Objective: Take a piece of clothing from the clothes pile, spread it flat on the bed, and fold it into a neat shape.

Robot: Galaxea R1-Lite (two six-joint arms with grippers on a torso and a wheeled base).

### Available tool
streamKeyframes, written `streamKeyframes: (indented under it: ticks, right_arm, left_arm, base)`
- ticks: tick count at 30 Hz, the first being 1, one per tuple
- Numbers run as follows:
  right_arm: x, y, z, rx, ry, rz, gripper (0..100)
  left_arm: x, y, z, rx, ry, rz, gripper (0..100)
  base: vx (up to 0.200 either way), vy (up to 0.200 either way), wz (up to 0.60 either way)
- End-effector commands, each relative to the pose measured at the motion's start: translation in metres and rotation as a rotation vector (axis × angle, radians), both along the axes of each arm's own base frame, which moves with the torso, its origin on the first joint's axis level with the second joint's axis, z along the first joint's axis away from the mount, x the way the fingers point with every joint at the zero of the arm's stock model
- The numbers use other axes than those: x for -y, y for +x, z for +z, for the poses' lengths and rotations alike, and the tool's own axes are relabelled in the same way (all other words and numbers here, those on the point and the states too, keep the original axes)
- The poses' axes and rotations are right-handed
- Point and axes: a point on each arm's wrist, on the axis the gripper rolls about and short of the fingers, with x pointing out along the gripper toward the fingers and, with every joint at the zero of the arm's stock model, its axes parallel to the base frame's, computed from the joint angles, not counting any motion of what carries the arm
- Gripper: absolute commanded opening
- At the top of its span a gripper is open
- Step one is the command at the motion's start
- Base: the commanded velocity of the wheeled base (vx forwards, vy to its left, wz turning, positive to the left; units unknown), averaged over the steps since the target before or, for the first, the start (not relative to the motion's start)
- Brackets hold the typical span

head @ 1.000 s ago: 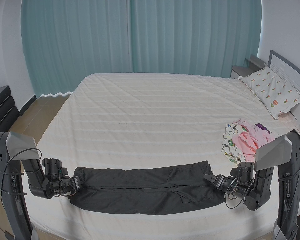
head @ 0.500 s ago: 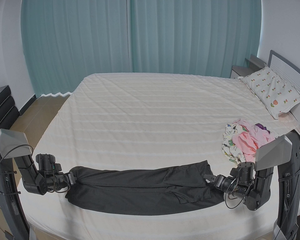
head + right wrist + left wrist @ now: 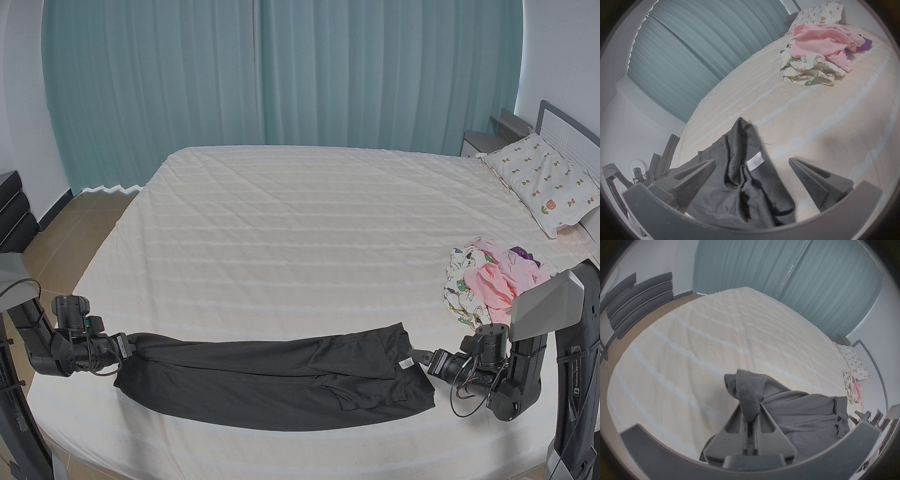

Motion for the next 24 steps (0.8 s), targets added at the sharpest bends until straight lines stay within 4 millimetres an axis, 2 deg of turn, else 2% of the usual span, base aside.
streamKeyframes:
  ticks: [1,5,9,10,15,21,22,24]
  right_arm:
    - [0.0,0.0,0.0,-0.001,-0.001,0.0,100]
    - [0.0,0.0,0.0,0.0,0.0,0.0,100]
    - [0.0,0.0,0.0,0.002,0.0,0.0,100]
    - [0.0,0.0,0.0,0.001,0.001,0.001,100]
    - [0.0,0.0,0.0,0.0,0.001,0.001,100]
    - [0.001,0.0,0.0,0.001,0.001,-0.002,100]
    - [0.001,0.0,0.0,0.001,0.001,-0.003,100]
    - [0.001,0.0,0.001,0.004,0.003,-0.004,100]
  left_arm:
    - [-0.016,0.0,0.017,0.044,0.012,0.046,0]
    - [-0.02,-0.004,0.024,0.042,-0.019,0.035,0]
    - [-0.015,-0.011,0.033,0.019,-0.039,0.024,0]
    - [-0.006,-0.013,0.039,0.014,-0.045,0.002,0]
    - [0.011,-0.014,0.05,0.024,-0.067,-0.019,0]
    - [0.031,-0.017,0.058,0.005,-0.049,-0.038,0]
    - [0.043,-0.019,0.061,-0.015,-0.047,-0.059,0]
    - [0.055,-0.02,0.064,-0.022,-0.056,-0.057,0]
  base:
    - [0.0,0.0,0.0]
    - [0.0,0.0,0.0]
    - [0.0,0.0,0.0]
    - [0.0,0.0,0.0]
    - [0.0,0.0,0.0]
    - [0.0,-0.2,0.0]
    - [0.0,-0.2,0.0]
    - [0.0,-0.2,0.0]
